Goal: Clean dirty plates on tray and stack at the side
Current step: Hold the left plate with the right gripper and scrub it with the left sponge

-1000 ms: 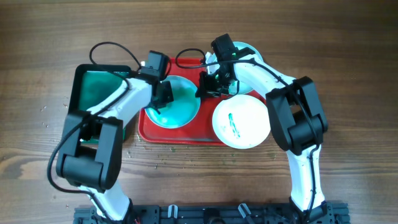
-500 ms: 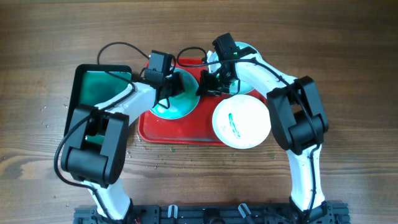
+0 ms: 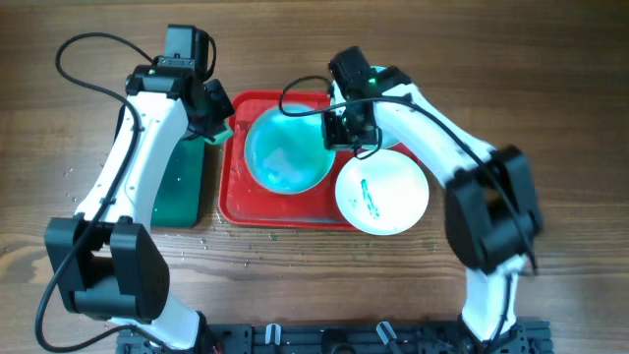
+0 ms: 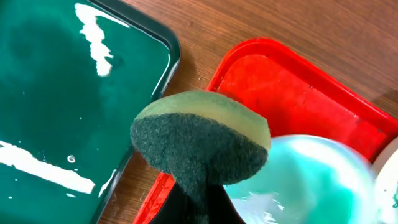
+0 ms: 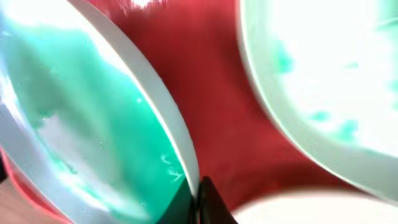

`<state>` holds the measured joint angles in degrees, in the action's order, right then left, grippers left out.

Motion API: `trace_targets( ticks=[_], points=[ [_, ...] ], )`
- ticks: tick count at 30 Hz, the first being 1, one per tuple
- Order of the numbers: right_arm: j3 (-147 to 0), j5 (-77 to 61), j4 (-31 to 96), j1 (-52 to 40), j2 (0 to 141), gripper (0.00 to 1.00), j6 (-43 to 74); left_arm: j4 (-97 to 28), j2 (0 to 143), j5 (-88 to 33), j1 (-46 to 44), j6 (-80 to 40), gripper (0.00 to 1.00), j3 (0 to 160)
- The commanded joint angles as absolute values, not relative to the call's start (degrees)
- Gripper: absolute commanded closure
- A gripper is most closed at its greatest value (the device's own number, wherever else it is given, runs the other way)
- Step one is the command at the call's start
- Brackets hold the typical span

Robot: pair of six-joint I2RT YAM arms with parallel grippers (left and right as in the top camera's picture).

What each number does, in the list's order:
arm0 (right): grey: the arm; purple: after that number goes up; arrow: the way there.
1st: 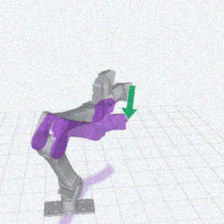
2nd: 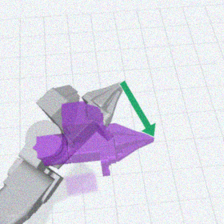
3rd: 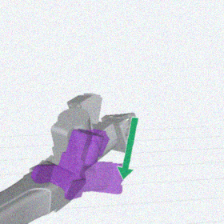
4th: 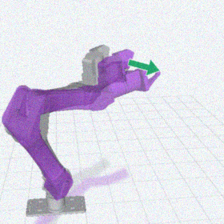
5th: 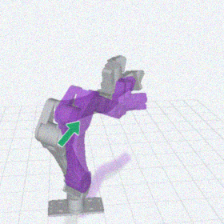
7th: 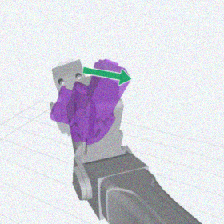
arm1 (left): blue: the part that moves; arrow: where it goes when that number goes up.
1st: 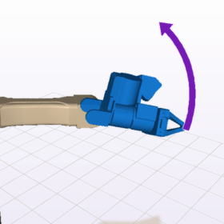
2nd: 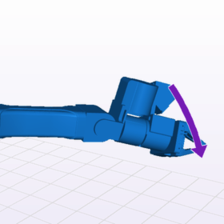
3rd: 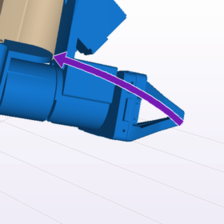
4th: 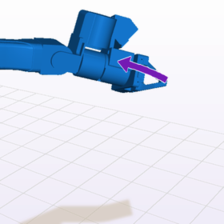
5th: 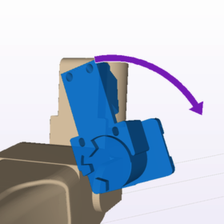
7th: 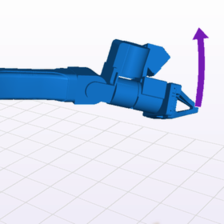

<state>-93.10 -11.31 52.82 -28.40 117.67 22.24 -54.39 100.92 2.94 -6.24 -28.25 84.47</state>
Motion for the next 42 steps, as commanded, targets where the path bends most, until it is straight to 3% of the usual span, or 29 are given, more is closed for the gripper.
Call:
trace_targets(
  ticks=[1, 12, 20, 26, 29, 30, 32, 35, 37, 39, 42],
  points=[
    [-93.3, 11.9, 55.9, -32.0, 107.3, 0.96, 22.5, -53.3, 100.5, 2.0, -5.7, -29.3, 0.96, 85.1],
    [-93.3, 53.2, 64.1, -46.9, 105.7, 0.96, 31.9, -53.4, 100.5, 0.9, -5.7, -32.5, 0.96, 85.1],
    [-93.3, 86.5, 63.4, -60.5, 105.7, 0.96, 31.8, -53.4, 100.5, 0.9, -5.7, -32.7, 0.96, 85.1],
    [-93.3, 86.9, 62.6, -61.6, 105.7, 0.96, 30.0, -53.4, 100.5, 0.9, -5.7, -33.5, 0.96, 85.1],
    [-93.3, 76.1, 61.9, -61.5, 105.7, 0.96, 30.0, -53.4, 100.5, 0.9, -5.7, -33.5, 0.96, 85.1],
    [-93.3, 60.2, 61.4, -61.2, 105.7, 0.96, 29.9, -53.4, 100.5, 0.9, -5.7, -33.5, 0.96, 85.1],
    [-93.3, 44.3, 59.3, -59.8, 105.7, 0.96, 26.5, -53.4, 100.5, 0.9, -5.7, -33.5, 0.96, 85.1],
    [-93.3, 28.7, 59.2, -53.2, 105.4, 0.96, 24.4, -53.4, 100.5, 0.9, -5.7, -33.5, 0.96, 85.1],
    [-93.3, 16.7, 59.5, -45.2, 104.1, 0.96, 21.2, -53.4, 100.5, 0.6, -5.9, -33.5, 0.96, 85.1],
    [-93.3, -1.4, 59.5, -29.6, 101.3, 0.96, 17.0, -53.3, 100.5, -0.9, -7.1, -35.3, 0.96, 85.1],
    [-93.3, -7.3, 61.6, -13.9, 100.1, 0.96, 16.4, -52.1, 100.5, -0.8, -9.3, -35.2, 0.96, 85.1]
  ],
)
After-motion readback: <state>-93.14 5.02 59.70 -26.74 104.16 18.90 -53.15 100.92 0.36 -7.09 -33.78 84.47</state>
